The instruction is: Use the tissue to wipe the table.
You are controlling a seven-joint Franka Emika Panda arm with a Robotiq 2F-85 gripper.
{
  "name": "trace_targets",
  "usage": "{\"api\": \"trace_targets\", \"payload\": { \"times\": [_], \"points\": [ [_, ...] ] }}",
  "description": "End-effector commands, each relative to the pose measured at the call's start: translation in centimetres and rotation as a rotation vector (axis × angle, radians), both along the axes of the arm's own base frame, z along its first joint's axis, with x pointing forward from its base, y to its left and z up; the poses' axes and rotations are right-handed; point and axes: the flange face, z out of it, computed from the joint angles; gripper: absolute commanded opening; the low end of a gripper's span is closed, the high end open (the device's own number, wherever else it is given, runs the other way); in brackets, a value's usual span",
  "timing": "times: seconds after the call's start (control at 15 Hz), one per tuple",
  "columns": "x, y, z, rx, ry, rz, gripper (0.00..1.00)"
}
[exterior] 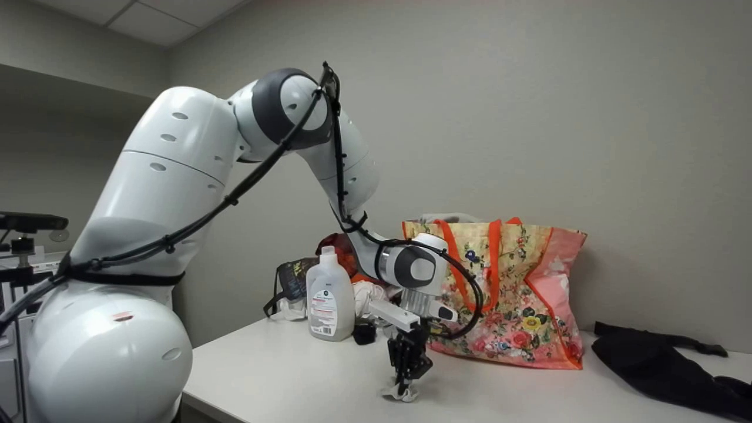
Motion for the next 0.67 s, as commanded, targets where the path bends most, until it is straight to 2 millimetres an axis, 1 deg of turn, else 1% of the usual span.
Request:
{"api": "trace_targets", "payload": {
  "times": [0.0,0.07,0.27,0.4,0.47,0.6],
  "points": [
    [-0.5,5.0,-0.6,0.068,-0.03,0.016,0.02],
    [-0.7,6.7,-0.7,0.087,-0.029,0.037,0.02],
    [-1.4,13.0,-0.7,0.155,-0.018,0.109,0.02],
    [-2.7,16.8,-0.8,0.193,0.01,0.175,0.02],
    [-3.6,18.4,-1.0,0.204,0.026,0.217,0.02],
    [-5.4,20.5,-1.3,0.218,0.061,0.29,0.02]
  ]
}}
